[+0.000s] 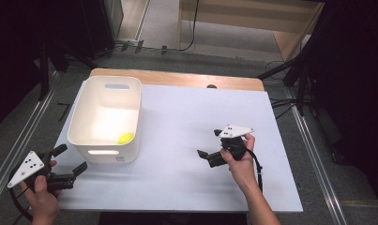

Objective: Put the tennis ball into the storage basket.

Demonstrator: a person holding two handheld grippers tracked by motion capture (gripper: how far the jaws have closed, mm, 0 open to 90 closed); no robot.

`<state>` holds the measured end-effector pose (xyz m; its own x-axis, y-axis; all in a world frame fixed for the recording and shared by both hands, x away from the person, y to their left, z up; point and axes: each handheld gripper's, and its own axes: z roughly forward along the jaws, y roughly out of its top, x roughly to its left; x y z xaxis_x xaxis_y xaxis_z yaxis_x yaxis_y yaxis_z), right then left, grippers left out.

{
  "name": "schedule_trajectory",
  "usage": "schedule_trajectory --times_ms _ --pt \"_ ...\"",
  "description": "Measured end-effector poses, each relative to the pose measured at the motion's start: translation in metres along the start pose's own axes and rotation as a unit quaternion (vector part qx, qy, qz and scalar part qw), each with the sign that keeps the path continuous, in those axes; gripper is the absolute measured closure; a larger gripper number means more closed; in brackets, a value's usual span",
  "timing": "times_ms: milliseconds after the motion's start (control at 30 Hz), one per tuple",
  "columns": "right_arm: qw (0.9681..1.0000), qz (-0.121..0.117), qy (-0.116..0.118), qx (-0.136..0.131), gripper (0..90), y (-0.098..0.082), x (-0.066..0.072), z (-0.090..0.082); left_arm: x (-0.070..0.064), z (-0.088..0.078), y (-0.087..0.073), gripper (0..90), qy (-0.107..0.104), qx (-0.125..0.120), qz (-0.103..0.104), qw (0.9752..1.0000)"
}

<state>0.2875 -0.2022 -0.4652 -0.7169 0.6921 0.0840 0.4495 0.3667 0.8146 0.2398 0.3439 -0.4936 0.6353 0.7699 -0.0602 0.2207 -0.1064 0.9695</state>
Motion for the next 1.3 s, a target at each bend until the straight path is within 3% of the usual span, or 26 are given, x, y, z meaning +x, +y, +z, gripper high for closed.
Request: schedule_trajectory --times_ms 567,1300 --pt "0.9987 0.037 -0.024 -0.024 0.0 -0.047 -0.017 -0.024 0.000 0.000 0.000 0.0 0.000 0.001 0.003 1.0000" --pt "0.9932 0.079 -0.059 -0.061 0.0 -0.093 -0.037 -0.054 0.000 -0.001 0.000 0.0 0.000 0.001 0.002 1.0000"
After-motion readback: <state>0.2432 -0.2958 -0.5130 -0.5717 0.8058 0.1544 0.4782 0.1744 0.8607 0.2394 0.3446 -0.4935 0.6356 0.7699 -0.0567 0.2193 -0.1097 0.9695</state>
